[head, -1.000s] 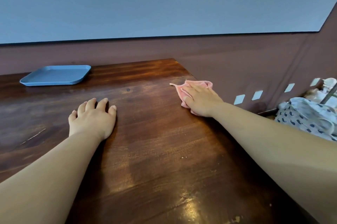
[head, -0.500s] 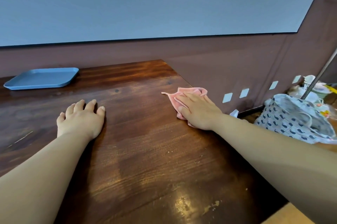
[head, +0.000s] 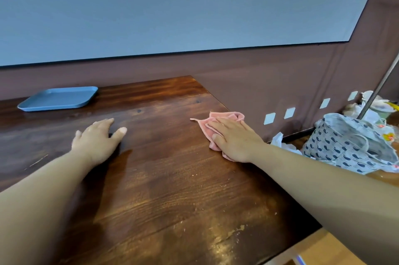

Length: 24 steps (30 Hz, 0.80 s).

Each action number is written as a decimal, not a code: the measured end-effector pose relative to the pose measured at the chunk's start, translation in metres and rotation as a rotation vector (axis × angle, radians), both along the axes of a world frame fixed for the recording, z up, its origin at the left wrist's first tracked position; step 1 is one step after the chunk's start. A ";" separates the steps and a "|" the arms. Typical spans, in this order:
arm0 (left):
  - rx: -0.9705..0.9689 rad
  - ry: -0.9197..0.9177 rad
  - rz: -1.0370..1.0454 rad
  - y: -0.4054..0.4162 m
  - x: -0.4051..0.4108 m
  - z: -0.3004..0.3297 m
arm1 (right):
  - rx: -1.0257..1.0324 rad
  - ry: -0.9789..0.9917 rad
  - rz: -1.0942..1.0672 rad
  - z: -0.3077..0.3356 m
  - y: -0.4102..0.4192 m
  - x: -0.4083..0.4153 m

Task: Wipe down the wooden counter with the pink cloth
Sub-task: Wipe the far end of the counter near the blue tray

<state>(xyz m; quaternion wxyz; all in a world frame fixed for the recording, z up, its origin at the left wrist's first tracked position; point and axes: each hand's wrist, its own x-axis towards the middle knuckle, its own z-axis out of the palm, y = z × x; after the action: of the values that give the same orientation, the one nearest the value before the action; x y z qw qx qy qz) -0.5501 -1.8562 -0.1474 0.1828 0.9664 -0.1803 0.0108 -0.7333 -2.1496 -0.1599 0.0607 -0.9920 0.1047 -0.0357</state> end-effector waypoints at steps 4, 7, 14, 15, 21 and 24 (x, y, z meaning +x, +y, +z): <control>-0.148 0.013 -0.060 -0.024 -0.048 0.001 | 0.063 0.016 -0.082 0.011 0.004 0.014; -0.037 -0.081 -0.125 -0.038 -0.076 -0.008 | 0.058 0.001 -0.128 0.009 0.008 0.003; 0.069 -0.136 -0.132 -0.033 -0.097 -0.025 | 0.060 -0.002 -0.010 0.002 0.006 -0.026; 0.078 -0.137 -0.133 -0.032 -0.098 -0.025 | 0.059 0.015 -0.034 0.006 0.006 -0.019; 0.127 -0.121 -0.113 -0.032 -0.103 -0.026 | 0.049 0.025 -0.063 0.006 0.017 -0.029; 0.144 -0.121 -0.108 -0.033 -0.101 -0.029 | 0.051 0.004 -0.025 -0.003 0.023 -0.050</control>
<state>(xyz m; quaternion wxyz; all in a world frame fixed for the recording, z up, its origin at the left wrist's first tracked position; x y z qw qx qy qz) -0.6509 -1.8893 -0.1763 0.1018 0.9635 -0.2430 0.0463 -0.7832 -2.1268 -0.1630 0.0855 -0.9888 0.1182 -0.0320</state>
